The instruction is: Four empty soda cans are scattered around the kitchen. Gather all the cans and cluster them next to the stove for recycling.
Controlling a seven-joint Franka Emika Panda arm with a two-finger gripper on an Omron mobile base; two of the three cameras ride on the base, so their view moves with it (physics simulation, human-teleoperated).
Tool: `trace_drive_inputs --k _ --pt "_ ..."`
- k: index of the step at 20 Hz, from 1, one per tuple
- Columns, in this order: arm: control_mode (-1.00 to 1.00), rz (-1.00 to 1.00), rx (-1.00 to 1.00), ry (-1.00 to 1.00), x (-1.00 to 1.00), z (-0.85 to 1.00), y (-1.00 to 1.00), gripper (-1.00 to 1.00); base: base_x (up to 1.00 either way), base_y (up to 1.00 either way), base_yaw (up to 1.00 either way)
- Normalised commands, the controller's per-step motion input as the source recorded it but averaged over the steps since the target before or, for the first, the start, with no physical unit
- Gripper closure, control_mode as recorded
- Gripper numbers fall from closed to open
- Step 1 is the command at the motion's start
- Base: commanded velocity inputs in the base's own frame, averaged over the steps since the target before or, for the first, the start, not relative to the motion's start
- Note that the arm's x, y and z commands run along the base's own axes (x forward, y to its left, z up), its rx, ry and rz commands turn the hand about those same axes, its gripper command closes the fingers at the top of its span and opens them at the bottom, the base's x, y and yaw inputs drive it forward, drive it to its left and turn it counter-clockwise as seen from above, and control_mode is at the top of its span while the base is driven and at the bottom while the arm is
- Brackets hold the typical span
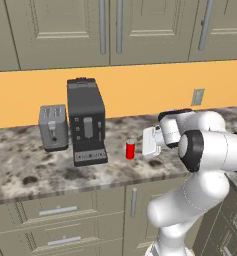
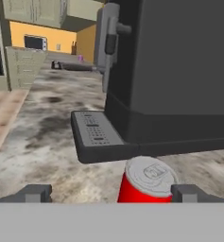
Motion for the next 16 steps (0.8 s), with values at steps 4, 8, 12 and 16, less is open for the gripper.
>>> trace_drive_inputs --k 4,8,12,16 --pt "-1.00 -0.04 0.00 0.00 0.24 -0.16 0.00 -1.00 0.00 0.00 0.00" --pt "-1.00 -0.04 0.00 0.01 0.22 -0.15 0.00 -1.00 0.00 0.00 0.00" --pt "-1.00 -0.04 0.00 0.02 0.18 -0.17 0.01 -1.00 0.00 0.00 0.00" --pt "-1.00 -0.03 0.00 0.04 0.10 -0.15 0.03 -1.00 0.00 0.00 0.00"
